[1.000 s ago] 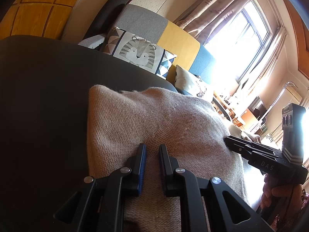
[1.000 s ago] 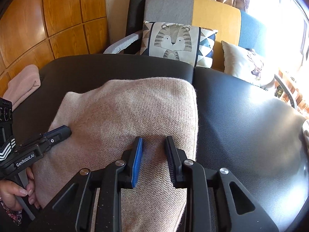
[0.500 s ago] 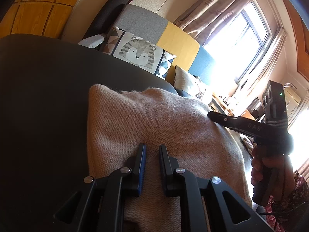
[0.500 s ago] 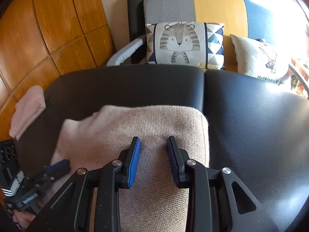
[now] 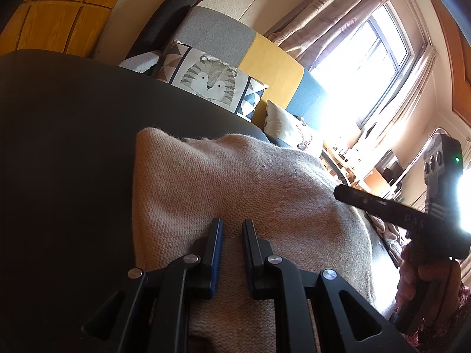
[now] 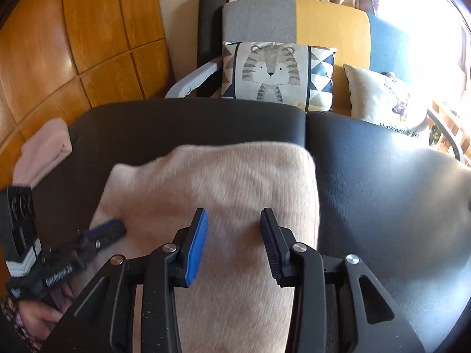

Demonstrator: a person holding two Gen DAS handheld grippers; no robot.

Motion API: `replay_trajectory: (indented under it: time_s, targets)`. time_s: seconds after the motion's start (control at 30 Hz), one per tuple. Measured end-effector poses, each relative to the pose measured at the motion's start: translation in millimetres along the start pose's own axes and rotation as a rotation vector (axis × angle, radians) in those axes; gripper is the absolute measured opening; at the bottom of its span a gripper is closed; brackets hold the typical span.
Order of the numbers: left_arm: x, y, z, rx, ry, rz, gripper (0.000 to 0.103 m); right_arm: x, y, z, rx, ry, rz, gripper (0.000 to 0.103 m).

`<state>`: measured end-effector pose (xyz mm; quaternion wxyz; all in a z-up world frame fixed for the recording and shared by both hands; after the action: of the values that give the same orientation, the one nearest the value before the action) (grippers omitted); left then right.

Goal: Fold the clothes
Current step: 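Grasp the folded sweater end with both grippers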

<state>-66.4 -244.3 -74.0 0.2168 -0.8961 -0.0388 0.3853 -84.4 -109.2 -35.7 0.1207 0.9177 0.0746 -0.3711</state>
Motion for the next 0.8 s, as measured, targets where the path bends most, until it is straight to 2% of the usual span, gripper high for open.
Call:
replay_trajectory:
  time_s: [0.1, 0.2, 0.27, 0.5, 0.6, 0.67, 0.73, 0.8]
  targets:
    - [-1, -4, -1, -0.022, 0.001, 0.015, 0.013, 8, 7, -1, 0.025, -0.004, -0.079, 0.049]
    - [-4, -9, -6, -0.050, 0.015, 0.041, 0.016, 7, -2, -17, -0.093, -0.043, 0.007, 0.051]
    - [-8, -10, -11, -0.059, 0.025, 0.048, 0.020, 8, -10, -26, -0.136, -0.062, 0.074, 0.051]
    - [-26, 11, -26, -0.106, 0.046, 0.044, 0.030, 21, -39, -45, -0.176, -0.077, 0.187, 0.052]
    - [-31, 31, -20, -0.081, 0.110, -0.003, 0.034, 26, -60, -49, -0.223, -0.063, 0.274, 0.059]
    - [-35, 44, -13, -0.051, 0.174, -0.058, 0.037, 29, -75, -50, -0.250, -0.050, 0.328, 0.059]
    - [-37, 56, -6, 0.007, 0.237, -0.133, 0.042, 32, -89, -48, -0.278, -0.026, 0.375, 0.059]
    - [-36, 63, 2, 0.062, 0.292, -0.201, 0.051, 33, -96, -43, -0.296, 0.000, 0.395, 0.059]
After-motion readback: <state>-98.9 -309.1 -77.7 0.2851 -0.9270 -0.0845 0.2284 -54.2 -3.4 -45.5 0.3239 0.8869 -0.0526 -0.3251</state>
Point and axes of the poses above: each gripper's, at about its wrist camera, not at the fingertips, and z roughly the way its jaws point, y to its left, x to its underside, the point moved 4 cm from there along z, roughly the way its jaws point, and after that the axes turned 11 degrees about -x, right-handed, at the moved point
